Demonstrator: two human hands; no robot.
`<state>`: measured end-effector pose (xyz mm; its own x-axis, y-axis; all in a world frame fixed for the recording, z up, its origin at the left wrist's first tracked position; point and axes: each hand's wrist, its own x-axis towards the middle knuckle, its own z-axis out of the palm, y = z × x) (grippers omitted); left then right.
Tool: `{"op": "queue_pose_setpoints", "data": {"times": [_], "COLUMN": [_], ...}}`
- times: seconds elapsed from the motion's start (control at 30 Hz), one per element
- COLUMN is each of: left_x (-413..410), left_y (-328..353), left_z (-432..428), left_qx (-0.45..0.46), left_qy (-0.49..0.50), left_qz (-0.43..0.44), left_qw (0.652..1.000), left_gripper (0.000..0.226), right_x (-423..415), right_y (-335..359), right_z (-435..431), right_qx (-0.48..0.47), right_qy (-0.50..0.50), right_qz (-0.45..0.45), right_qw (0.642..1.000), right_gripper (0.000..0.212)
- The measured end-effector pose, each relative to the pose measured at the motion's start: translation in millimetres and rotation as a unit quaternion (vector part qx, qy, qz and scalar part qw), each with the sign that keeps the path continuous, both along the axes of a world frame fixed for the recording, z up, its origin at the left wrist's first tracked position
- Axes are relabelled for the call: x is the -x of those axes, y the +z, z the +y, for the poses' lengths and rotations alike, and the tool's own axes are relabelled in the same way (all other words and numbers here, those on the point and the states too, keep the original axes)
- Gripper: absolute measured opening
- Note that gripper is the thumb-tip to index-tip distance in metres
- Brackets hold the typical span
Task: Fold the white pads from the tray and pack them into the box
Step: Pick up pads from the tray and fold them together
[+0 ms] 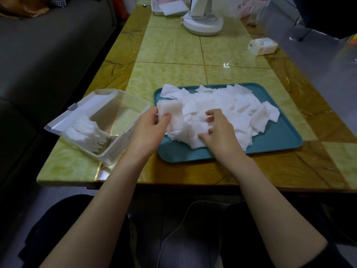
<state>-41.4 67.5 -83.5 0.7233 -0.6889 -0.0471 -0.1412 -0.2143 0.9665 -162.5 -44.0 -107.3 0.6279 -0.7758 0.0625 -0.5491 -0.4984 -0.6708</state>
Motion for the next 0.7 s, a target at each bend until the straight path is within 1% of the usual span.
{"op": "queue_pose_setpoints", "data": {"times": [0.07, 0.1, 0.17, 0.23, 0.27, 0.3, 0.33, 0.37, 0.4, 0.43, 0.47, 0.53, 0.57, 0.63, 0.7], "left_x": [0.8, 1.1, 0.8, 0.0, -0.5, -0.7, 0.2, 1.5, 3.2, 4.9, 7.3, 10.8, 11.3, 13.0, 13.7], "left_y": [-0.6, -0.5, -1.8, -4.8, -7.0, -8.8, -9.4, -9.9, -10.1, -10.2, -9.2, -8.2, -9.2, -10.0, -10.3], "left_z": [-1.1, -1.5, -2.1, -3.1, -3.6, -4.2, -4.4, -4.7, -5.1, -5.5, -5.5, -6.3, -7.3, -8.7, -9.1], "left_qx": [0.0, 0.001, 0.001, 0.0, -0.002, -0.005, -0.008, -0.008, -0.01, -0.01, -0.008, 0.002, 0.006, 0.012, 0.014], "left_qy": [0.0, 0.001, 0.002, 0.005, 0.007, 0.006, 0.002, -0.007, -0.018, -0.029, -0.043, -0.062, -0.065, -0.065, -0.079], "left_qz": [0.0, -0.001, -0.005, -0.019, -0.028, -0.039, -0.048, -0.054, -0.057, -0.056, -0.052, -0.034, -0.028, -0.024, -0.024], "left_qw": [1.0, 1.0, 1.0, 1.0, 1.0, 0.999, 0.999, 0.998, 0.998, 0.998, 0.998, 0.998, 0.997, 0.997, 0.997], "left_gripper": [0.016, 0.015, 0.012, 0.014, 0.017, 0.02, 0.025, 0.032, 0.038, 0.041, 0.039, 0.027, 0.023, 0.019, 0.024], "right_x": [-1.3, -1.5, 0.3, 4.4, 6.3, 7.8, 9.0, 9.9, 10.3, 10.2, 9.2, 6.8, 5.9, 5.1, 4.3], "right_y": [0.1, 2.0, 7.5, 14.4, 18.5, 23.7, 29.9, 34.6, 37.7, 38.8, 38.3, 34.1, 31.5, 28.2, 28.2], "right_z": [-0.6, -0.6, -0.6, -2.5, -3.4, -2.8, -0.7, 1.1, 2.7, 4.1, 5.6, 7.4, 7.2, 5.9, 5.8], "right_qx": [-0.019, -0.023, -0.027, -0.034, -0.061, -0.12, -0.204, -0.287, -0.343, -0.358, -0.343, -0.265, -0.232, -0.207, -0.206], "right_qy": [-0.014, -0.021, -0.032, -0.029, -0.017, 0.005, 0.036, 0.069, 0.097, 0.114, 0.116, 0.087, 0.065, 0.03, 0.02], "right_qz": [-0.028, -0.046, -0.088, -0.109, -0.123, -0.152, -0.193, -0.234, -0.261, -0.269, -0.26, -0.222, -0.207, -0.2, -0.203], "right_qw": [0.999, 0.998, 0.995, 0.993, 0.99, 0.981, 0.959, 0.926, 0.897, 0.887, 0.895, 0.934, 0.948, 0.957, 0.957], "right_gripper": [0.055, 0.052, 0.037, 0.018, 0.013, 0.012, 0.014, 0.018, 0.022, 0.024, 0.025, 0.023, 0.025, 0.03, 0.033]}}
